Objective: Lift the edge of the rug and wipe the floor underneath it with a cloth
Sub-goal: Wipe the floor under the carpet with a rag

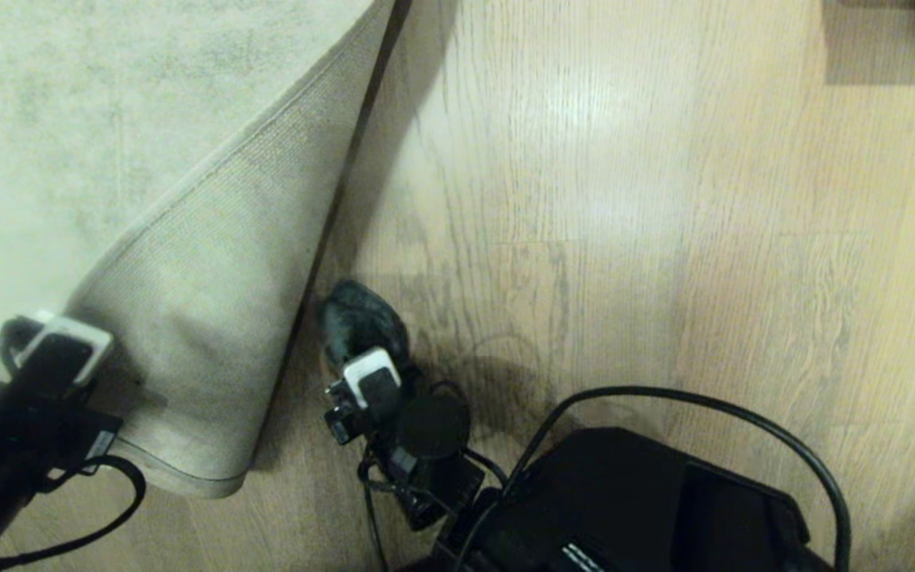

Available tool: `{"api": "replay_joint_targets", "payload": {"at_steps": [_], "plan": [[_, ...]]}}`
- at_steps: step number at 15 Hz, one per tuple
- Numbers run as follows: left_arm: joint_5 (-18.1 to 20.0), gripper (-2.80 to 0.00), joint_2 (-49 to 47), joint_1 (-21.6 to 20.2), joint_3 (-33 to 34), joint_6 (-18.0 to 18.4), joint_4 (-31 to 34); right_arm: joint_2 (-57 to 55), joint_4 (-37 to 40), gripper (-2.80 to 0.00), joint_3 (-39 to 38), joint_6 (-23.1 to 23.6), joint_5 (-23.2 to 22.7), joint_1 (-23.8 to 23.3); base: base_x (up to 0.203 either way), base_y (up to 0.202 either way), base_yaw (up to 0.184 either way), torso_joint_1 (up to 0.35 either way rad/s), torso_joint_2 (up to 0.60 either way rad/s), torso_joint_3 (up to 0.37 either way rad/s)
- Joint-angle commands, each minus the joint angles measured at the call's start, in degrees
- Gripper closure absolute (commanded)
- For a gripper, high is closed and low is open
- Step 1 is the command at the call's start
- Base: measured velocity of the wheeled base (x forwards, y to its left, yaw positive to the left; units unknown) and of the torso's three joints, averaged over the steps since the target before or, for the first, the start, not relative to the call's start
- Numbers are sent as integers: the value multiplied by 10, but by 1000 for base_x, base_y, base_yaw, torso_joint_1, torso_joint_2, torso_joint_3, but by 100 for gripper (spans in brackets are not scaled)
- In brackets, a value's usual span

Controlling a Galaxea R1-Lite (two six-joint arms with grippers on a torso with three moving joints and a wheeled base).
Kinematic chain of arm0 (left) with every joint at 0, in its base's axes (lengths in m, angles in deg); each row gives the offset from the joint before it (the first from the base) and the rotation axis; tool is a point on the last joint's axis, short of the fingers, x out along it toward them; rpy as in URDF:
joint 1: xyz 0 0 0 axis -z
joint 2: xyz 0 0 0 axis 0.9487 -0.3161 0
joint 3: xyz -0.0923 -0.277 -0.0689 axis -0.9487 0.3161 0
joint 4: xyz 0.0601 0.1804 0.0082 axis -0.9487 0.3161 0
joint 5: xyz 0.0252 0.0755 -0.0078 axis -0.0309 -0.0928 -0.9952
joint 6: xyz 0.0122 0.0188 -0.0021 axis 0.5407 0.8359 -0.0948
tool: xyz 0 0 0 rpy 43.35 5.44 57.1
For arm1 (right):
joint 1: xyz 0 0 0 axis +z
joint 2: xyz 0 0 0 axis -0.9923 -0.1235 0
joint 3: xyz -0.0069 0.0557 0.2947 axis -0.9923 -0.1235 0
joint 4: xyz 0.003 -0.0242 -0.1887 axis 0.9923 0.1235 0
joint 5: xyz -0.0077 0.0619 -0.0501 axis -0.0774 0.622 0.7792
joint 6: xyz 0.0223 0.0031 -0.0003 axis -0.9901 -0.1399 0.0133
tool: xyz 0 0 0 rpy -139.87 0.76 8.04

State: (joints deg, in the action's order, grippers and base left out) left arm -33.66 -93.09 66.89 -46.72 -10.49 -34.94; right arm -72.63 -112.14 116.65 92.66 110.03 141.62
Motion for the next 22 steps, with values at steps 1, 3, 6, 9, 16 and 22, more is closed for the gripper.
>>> {"api": "replay_joint_targets", "payload": {"at_steps": [1,3,6,9,16,22], "plan": [[-2,0,-3,-1,1,1,-6,-6,12,0,46,3,1,-32,0,0,0,0,0,0],[-2,0,-3,-1,1,1,-6,7,37,0,86,5,1,-48,0,0,0,0,0,0],[-2,0,-2,0,2,1,-6,45,86,0,141,13,3,-57,0,0,0,0,0,0],[-2,0,0,0,4,1,-6,91,108,0,156,37,3,-67,0,0,0,0,0,0],[0,0,2,1,6,3,-6,217,169,0,151,56,3,-112,0,0,0,0,0,0],[1,0,2,1,6,3,-5,341,225,0,74,55,-1,-222,0,0,0,0,0,0]]}}
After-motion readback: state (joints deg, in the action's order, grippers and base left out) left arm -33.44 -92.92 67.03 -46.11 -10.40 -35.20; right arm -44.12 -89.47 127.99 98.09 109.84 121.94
